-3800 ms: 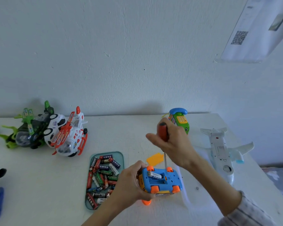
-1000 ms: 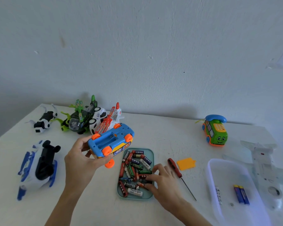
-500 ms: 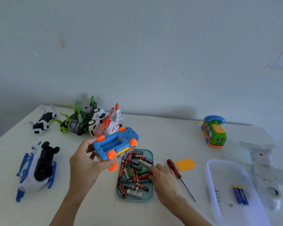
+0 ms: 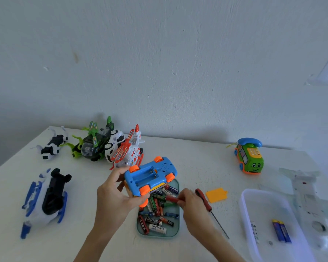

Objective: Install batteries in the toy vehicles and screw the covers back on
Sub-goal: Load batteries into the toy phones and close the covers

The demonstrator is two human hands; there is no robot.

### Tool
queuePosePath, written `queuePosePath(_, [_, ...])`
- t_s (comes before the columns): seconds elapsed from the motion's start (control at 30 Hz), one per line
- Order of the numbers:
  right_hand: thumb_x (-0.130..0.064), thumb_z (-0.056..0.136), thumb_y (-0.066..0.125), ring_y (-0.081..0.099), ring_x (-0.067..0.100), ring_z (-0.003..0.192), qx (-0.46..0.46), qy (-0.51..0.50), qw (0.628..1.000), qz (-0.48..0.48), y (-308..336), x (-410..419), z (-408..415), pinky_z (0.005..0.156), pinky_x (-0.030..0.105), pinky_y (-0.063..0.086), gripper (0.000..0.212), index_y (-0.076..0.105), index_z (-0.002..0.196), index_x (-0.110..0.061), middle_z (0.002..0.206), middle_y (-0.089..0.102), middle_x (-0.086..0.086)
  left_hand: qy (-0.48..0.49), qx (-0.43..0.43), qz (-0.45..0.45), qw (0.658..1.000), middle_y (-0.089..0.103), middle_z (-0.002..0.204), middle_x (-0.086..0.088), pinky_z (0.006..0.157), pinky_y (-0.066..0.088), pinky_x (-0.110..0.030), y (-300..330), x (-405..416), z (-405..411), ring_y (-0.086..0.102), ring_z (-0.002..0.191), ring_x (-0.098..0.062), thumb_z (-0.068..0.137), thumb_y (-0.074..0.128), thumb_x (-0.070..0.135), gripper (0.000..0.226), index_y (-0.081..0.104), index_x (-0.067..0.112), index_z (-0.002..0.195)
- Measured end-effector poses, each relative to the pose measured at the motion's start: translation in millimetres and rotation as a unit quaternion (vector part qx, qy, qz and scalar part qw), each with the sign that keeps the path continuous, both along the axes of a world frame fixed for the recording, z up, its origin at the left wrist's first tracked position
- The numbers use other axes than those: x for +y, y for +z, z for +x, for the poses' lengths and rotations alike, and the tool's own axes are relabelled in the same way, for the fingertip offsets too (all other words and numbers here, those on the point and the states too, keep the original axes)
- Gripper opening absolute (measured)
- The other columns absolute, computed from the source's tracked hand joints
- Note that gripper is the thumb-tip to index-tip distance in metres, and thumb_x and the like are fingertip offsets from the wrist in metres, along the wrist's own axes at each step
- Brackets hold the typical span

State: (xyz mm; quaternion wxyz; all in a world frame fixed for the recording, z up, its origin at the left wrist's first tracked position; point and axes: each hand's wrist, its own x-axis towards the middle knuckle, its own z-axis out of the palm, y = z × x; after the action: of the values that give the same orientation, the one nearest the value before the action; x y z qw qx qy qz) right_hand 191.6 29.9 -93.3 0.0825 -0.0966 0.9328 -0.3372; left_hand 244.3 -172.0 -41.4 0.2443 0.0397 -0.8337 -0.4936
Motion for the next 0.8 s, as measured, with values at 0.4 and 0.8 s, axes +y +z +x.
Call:
queuePosePath(0.4, [0.001,0.086,0.062,0.054,0.018,0.063,-0.109,-0.192,0.796,-0.564,44.0,38.6,-21.9,0.064,0.031,0.041,0.005,0.065,0.088,-0.002,0.075,0.066,0.014,-0.036,0.000,-0.019,0.999,0.068,0.098,0.020,0.078,0.048,-0.006,-10.0,14.0,-7.3,0.066,0.091,-0.004,0.047,0.095,0.010,0.071,0.064,0.024,0.109])
queuePosePath(0.8, [0.005,0.083,0.064,0.066,0.019,0.069,0.059,-0.118,0.826,-0.547,70.1,20.6,6.2,0.063,0.024,0.050,0.002,0.063,0.081,0.004,0.075,0.071,0.014,-0.070,0.006,-0.059,0.996,0.067,0.098,0.024,0.079,0.043,-0.001,-2.3,33.0,-9.7,0.062,0.094,0.003,0.049,0.095,0.021,0.071,0.062,0.031,0.111])
